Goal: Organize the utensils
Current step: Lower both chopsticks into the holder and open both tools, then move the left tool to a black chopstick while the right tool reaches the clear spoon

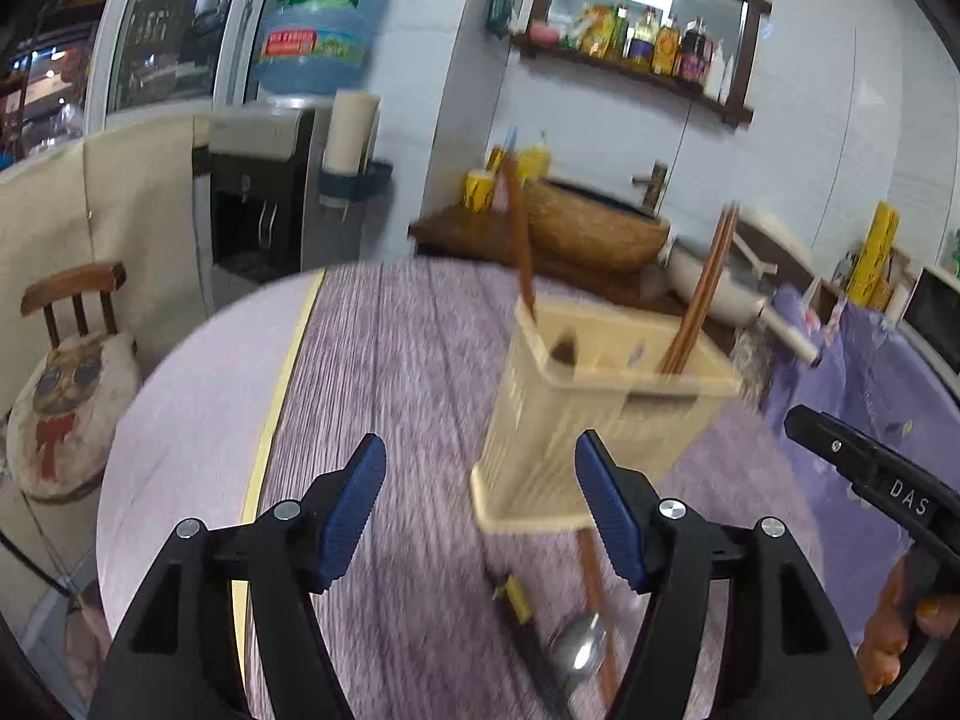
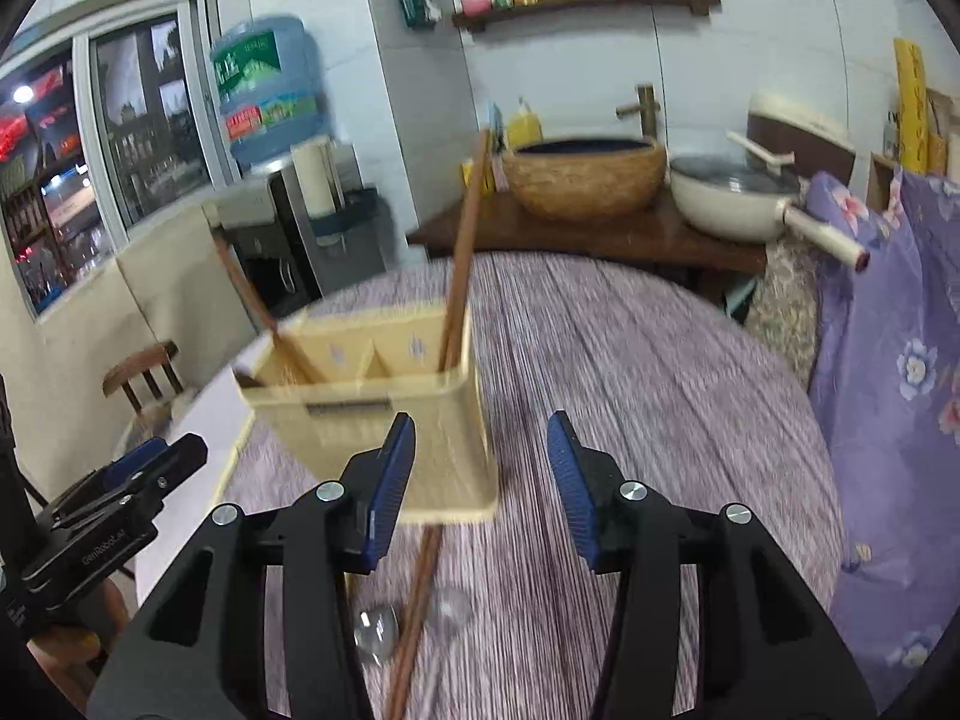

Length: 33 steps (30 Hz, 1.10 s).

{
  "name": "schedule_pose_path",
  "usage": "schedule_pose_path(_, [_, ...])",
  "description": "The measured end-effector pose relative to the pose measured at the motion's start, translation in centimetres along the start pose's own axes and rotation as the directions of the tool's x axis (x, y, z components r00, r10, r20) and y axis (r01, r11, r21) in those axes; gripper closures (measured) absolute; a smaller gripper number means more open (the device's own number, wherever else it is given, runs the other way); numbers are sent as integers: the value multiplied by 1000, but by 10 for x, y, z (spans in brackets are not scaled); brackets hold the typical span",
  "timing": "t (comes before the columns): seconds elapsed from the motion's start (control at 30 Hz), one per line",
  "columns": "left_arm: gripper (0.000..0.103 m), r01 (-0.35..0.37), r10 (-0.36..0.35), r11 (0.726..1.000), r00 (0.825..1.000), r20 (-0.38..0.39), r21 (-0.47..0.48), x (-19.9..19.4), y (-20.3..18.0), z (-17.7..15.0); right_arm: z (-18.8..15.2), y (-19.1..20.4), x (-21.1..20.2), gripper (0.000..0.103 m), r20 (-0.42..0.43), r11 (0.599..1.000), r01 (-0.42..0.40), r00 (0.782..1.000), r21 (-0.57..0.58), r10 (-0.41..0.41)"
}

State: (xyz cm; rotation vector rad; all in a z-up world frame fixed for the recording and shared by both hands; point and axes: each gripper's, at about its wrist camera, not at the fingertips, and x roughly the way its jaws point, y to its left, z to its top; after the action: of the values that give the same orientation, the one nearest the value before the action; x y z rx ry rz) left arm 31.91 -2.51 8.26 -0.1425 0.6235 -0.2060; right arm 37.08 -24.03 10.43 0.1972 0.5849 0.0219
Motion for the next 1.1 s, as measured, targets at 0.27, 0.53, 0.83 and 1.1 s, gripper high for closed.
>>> schedule_pose_path(0.27, [59,12,-13,1000,980,-199,-7,16,7,-67,-89,12,21,56,-173,997,29,984,-76,-42])
schedule_pose_path(0.53, [62,51,-45,999,964,-263,14,18,-5,-95,-138,22,29,56,-274,995,27,960,-92,-51])
schedule_pose_path(0.83, [63,47,-37,998,956,-291,31,26,-12,-105,-153,31,34,58,-307,991,44,948,-124,-80])
schedule_pose_path(1.1, [63,45,-29,998,955,-295,48,27,-15,-107,-156,8,30,59,-293,985,132,943,-111,-160])
